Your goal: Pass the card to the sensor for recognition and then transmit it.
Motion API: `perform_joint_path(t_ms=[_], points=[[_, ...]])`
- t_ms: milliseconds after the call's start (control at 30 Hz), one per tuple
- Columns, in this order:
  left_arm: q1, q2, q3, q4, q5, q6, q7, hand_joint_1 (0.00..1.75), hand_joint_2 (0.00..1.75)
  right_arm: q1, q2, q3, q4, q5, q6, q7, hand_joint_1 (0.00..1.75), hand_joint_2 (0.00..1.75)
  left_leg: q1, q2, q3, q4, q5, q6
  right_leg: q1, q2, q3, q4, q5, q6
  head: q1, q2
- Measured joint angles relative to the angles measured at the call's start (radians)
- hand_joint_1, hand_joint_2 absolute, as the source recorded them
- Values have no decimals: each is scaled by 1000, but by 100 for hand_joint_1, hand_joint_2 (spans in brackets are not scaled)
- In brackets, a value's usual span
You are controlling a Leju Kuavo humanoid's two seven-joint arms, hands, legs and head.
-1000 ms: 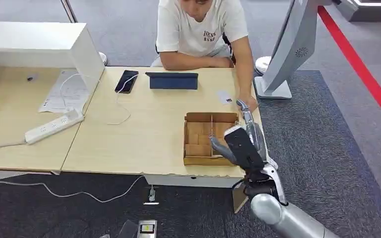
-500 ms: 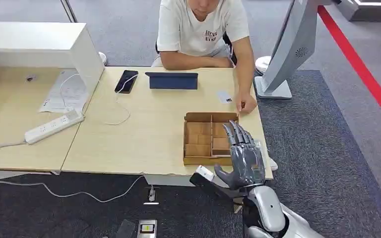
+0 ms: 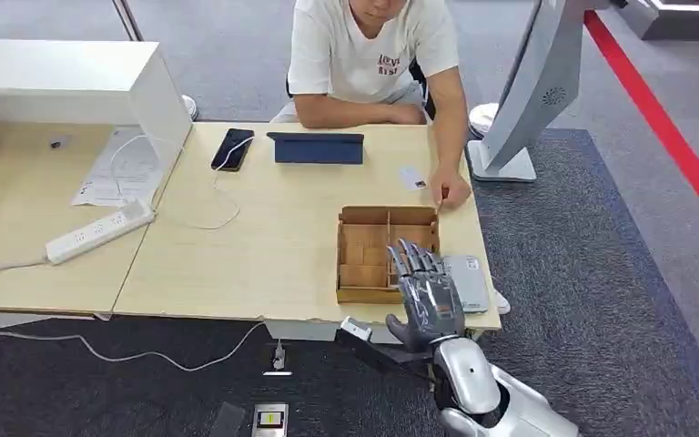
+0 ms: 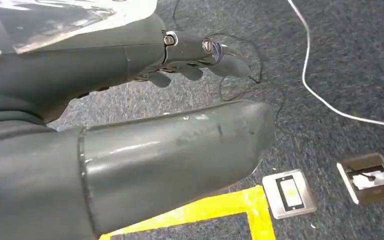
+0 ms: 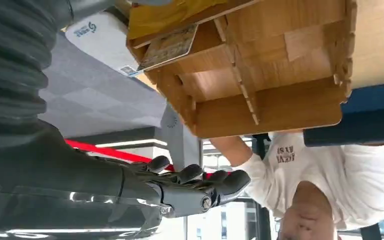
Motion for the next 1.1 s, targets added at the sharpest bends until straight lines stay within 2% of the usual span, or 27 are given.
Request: perform_joint_path(t_ms=[200,433,633,1100], points=[[0,-1,-1,2,53,2,-13,0,0,-65,57,34,116,-50,3,-49,0,175,0,0,0,0,0,0,0,0,0,0,0,0,0,0],[-1,-2,-15,2,82,5,-16,0,0,-128,100,70,240,-86,-3,-40,0,175,0,0,0,0,0,0,0,0,0,0,0,0,0,0],[0,-1,-28,2,106,11,-5,0,0,-151,109,91,303,-100,-19,-16,0,175,0,0,0,0,0,0,0,0,0,0,0,0,0,0],[7,7,-66,2,115,17,7,0,0,-161,98,119,390,-129,-120,18,0,175,0,0,0,0,0,0,0,0,-1,0,0,0,0,0]])
